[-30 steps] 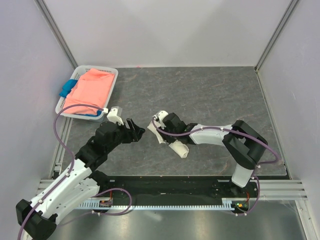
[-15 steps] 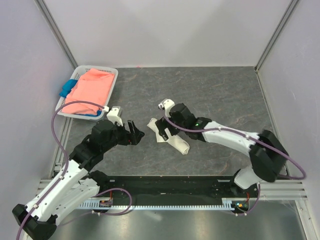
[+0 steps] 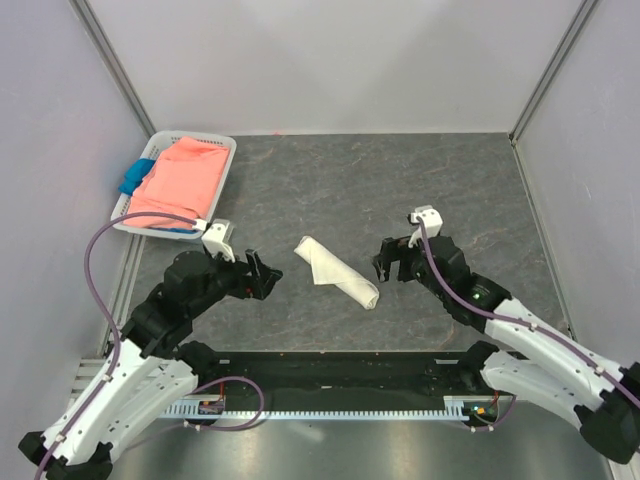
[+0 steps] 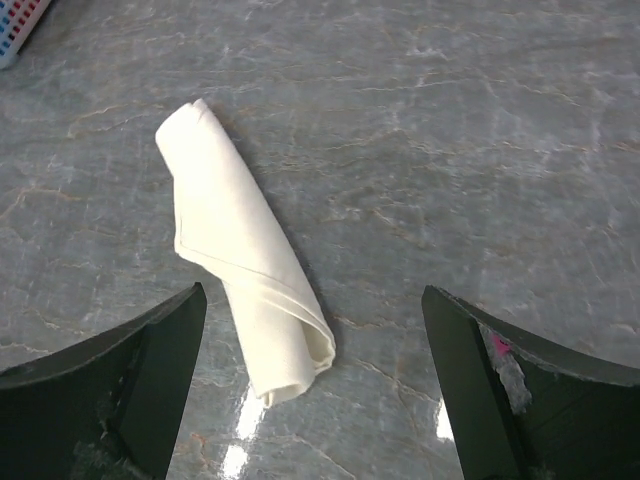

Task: Fold the napkin, place the utensils inside, and roll it up
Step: Roll the napkin with the utensil

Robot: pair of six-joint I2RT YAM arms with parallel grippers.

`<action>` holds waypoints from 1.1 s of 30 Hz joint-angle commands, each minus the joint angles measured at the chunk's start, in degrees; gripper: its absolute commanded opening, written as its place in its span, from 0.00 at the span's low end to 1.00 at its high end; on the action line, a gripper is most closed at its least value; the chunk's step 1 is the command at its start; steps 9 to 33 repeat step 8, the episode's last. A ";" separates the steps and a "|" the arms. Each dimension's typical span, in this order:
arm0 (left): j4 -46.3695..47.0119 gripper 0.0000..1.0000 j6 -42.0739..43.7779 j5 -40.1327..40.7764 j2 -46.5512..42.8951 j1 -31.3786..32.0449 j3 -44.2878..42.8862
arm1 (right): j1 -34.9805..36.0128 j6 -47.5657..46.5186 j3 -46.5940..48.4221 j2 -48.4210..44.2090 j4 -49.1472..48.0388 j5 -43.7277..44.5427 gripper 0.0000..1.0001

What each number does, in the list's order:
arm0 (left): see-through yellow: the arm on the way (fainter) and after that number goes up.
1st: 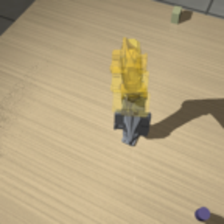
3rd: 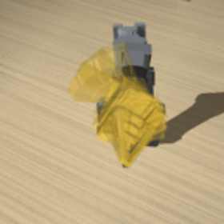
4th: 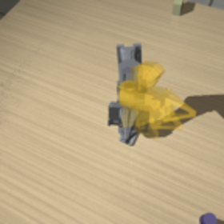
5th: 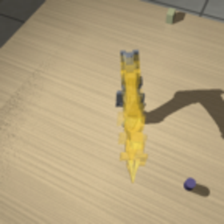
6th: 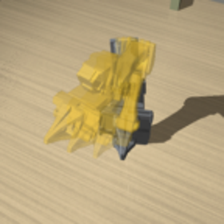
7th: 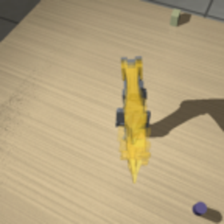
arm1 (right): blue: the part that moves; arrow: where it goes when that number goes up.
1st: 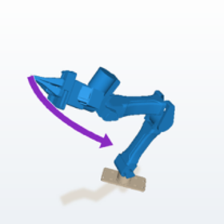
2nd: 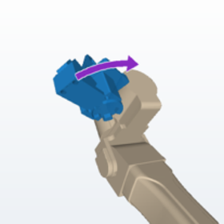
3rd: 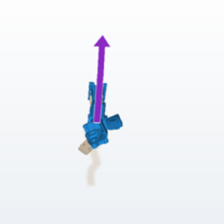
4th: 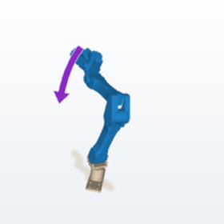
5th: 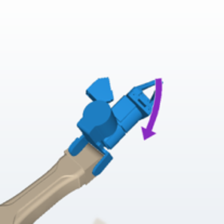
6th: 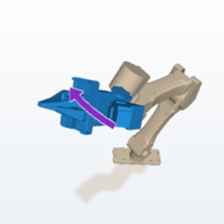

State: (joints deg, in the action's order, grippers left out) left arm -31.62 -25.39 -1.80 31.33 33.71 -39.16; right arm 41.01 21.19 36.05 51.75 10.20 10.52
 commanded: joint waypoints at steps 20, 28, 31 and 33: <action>0.24 0.93 1.74 2.95 -2.50 -0.32 -0.13 | -0.41 1.05 -3.71 -9.30 1.49 8.37 0.98; 0.24 0.93 1.74 2.95 -2.50 -0.32 -0.13 | -0.41 1.05 -3.71 -9.30 1.49 8.37 0.98; 0.24 0.93 1.74 2.95 -2.50 -0.32 -0.13 | -0.41 1.05 -3.71 -9.30 1.49 8.37 0.98; 0.24 0.93 1.74 2.95 -2.50 -0.32 -0.13 | -0.41 1.05 -3.71 -9.30 1.49 8.37 0.98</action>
